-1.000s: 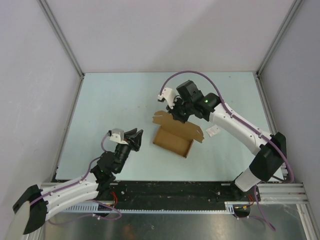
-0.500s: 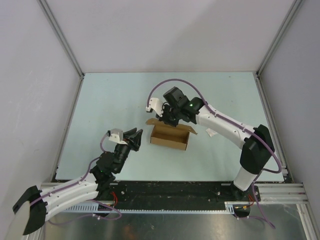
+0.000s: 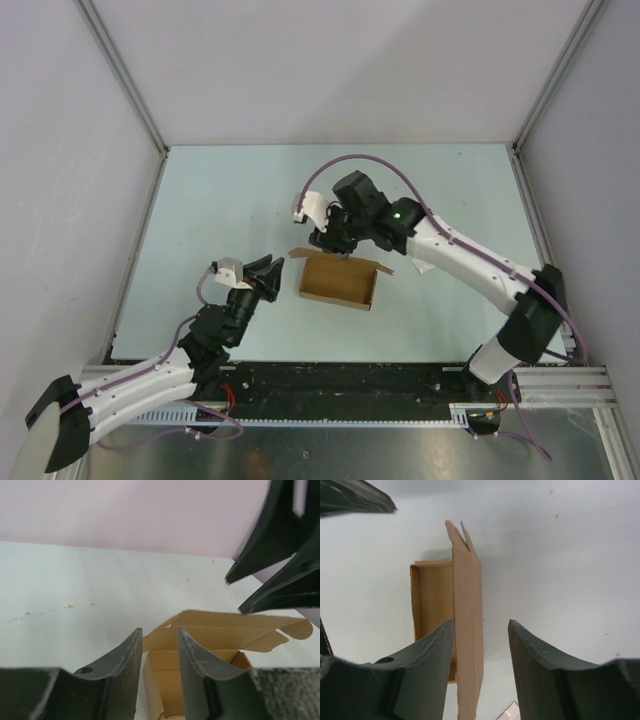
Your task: Fold the paper box
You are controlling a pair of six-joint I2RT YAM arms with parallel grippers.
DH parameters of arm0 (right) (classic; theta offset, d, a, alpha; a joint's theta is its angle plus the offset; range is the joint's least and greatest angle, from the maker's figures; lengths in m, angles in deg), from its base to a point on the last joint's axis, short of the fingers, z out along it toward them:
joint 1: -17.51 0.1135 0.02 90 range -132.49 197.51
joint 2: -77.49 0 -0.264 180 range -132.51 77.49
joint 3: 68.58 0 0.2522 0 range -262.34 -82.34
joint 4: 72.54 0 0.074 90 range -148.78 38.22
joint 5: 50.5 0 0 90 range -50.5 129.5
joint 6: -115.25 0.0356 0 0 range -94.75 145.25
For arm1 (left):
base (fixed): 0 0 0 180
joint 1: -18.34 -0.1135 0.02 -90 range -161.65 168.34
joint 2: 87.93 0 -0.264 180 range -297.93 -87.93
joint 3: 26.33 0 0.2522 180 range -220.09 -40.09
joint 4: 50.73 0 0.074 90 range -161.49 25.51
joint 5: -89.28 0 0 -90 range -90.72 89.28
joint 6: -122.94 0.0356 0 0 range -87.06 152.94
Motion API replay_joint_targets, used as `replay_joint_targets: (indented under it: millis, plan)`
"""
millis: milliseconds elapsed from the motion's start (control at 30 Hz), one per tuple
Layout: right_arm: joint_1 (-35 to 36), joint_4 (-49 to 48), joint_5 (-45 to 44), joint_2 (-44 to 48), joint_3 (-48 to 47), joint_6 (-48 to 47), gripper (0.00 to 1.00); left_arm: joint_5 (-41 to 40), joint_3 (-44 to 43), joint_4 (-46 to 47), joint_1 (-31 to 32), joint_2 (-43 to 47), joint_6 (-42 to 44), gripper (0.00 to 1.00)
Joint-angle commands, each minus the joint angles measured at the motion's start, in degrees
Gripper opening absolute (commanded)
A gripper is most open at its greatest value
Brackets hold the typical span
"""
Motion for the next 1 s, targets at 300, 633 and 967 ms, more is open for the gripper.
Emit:
replay_joint_targets:
  millis: [300,633,967]
  plan:
    - [-16.0,-17.5,-28.6,20.4,8.7,44.8,0.63,-0.6,5.7,0.6,0.2,1.1,0.0,0.4]
    - [-32.1,-18.7,-29.1,21.7,28.9,67.2,0.68,-0.2,6.1,0.4,0.2,1.9,-0.1,0.4]
    - [-41.9,-34.9,-16.1,11.1,41.0,70.5,0.69,-0.3,6.3,0.4,0.2,2.3,-0.2,0.41]
